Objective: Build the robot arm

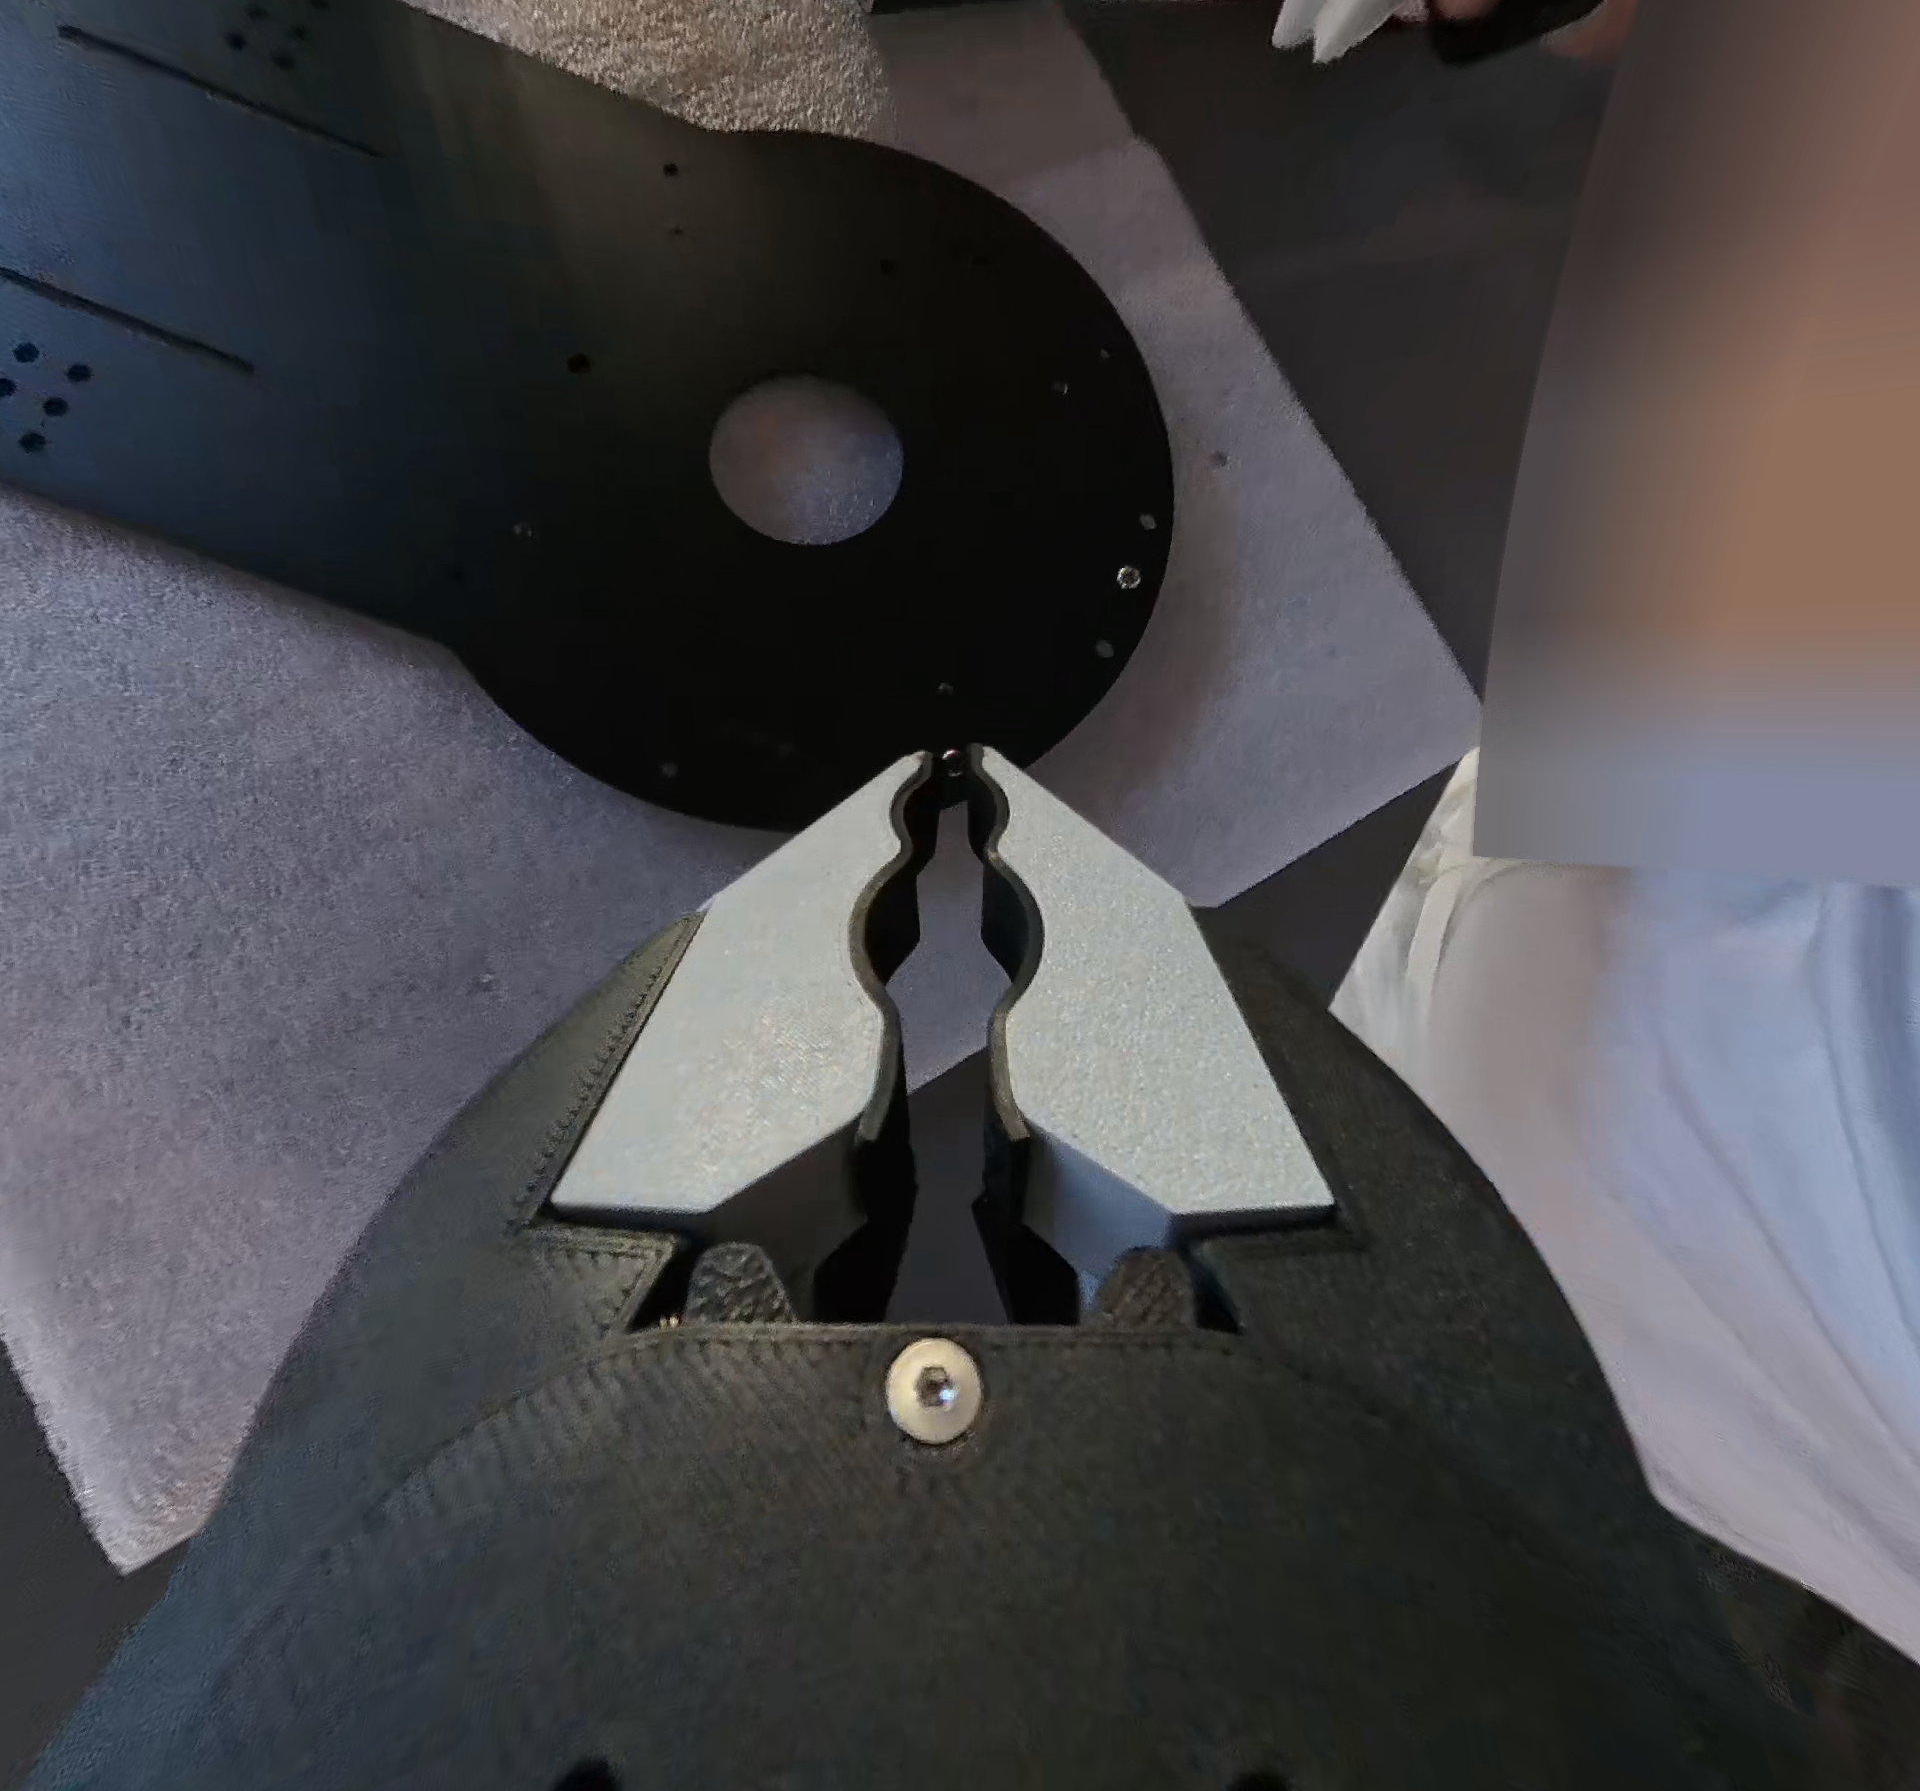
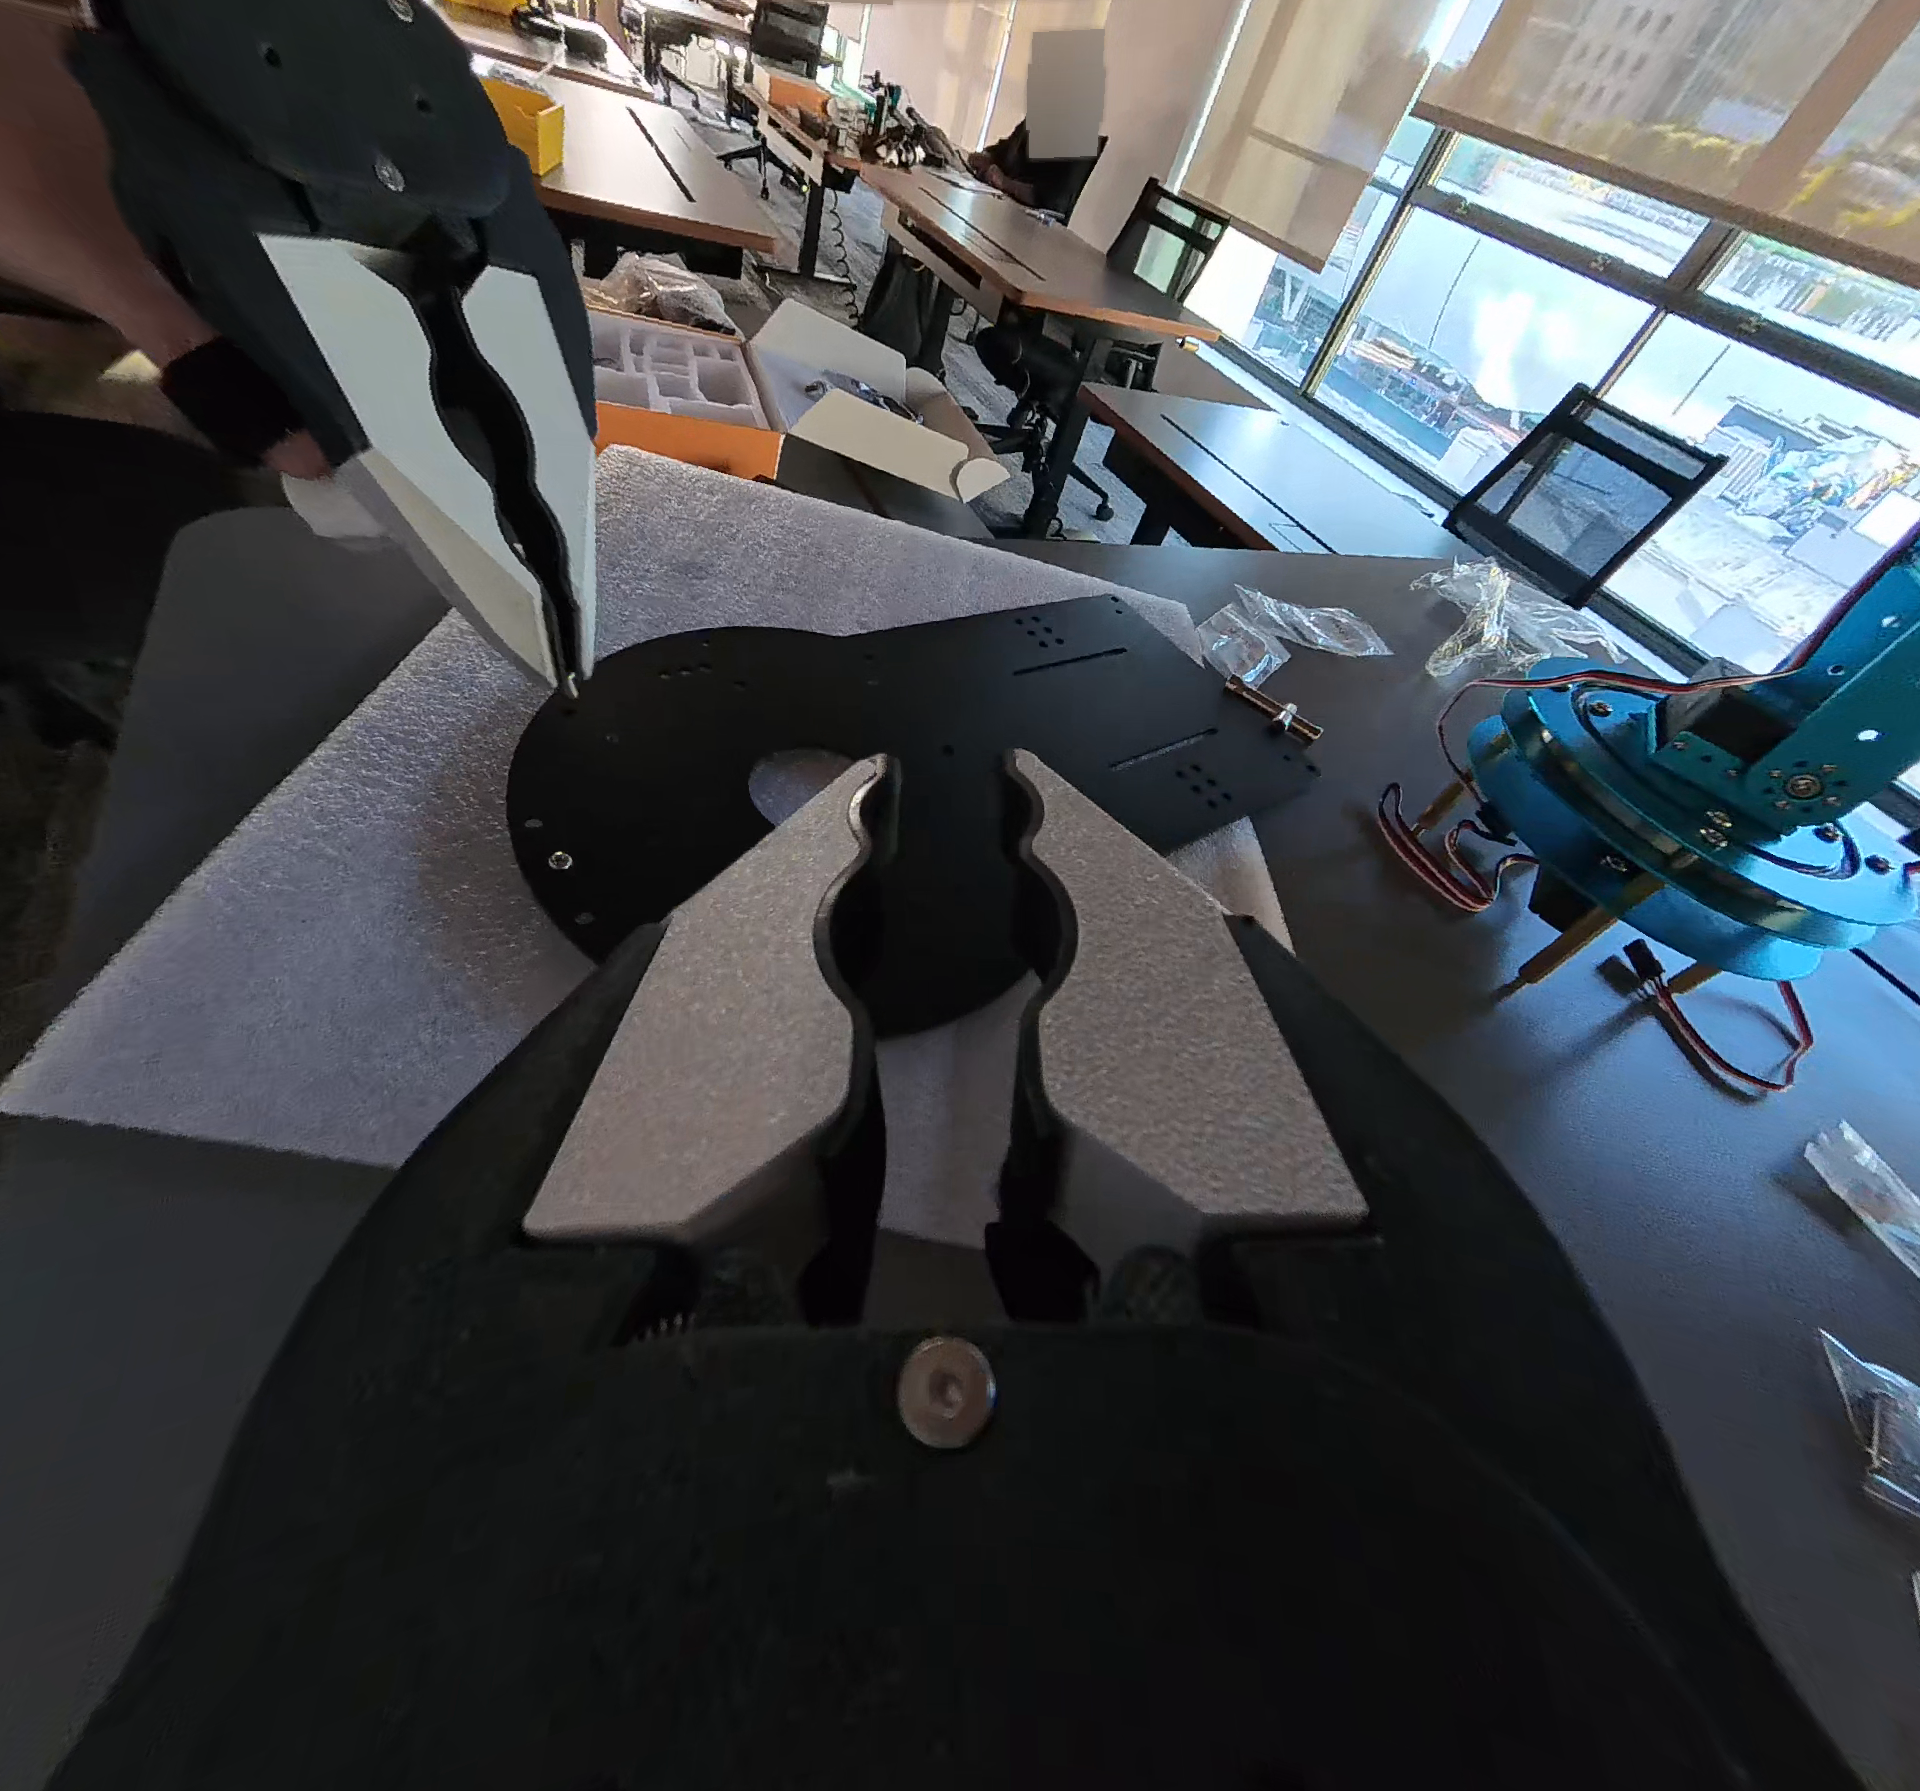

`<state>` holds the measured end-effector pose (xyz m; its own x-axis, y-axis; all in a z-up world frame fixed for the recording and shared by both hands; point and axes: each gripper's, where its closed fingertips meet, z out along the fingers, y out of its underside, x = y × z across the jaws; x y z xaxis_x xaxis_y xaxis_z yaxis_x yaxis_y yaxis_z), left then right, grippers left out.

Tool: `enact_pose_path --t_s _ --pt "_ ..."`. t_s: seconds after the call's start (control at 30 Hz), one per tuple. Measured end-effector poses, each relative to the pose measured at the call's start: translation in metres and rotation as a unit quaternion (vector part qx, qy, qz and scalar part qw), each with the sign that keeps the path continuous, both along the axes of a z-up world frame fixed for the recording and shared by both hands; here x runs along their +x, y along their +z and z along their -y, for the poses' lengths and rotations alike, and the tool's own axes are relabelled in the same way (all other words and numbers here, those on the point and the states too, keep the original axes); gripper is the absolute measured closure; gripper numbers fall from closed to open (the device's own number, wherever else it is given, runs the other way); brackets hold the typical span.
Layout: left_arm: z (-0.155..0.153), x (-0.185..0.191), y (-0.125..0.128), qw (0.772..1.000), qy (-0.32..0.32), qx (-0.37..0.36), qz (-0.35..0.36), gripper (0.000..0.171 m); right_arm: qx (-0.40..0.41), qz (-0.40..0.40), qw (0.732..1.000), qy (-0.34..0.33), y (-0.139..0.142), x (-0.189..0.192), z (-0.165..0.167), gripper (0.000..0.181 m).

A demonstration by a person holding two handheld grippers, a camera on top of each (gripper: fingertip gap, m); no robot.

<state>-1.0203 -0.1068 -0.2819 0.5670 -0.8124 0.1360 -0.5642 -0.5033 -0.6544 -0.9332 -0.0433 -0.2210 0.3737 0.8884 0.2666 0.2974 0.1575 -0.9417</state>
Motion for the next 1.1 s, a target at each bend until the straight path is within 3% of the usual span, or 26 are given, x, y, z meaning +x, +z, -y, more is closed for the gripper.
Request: enact_pose_path --t_s 1.1 --pt "0.0024 0.0013 -0.0073 0.996 -0.047 -0.043 -0.067 0.169 -0.016 -0.012 1.000 0.021 0.0049 -0.0018 0.0073 0.163"
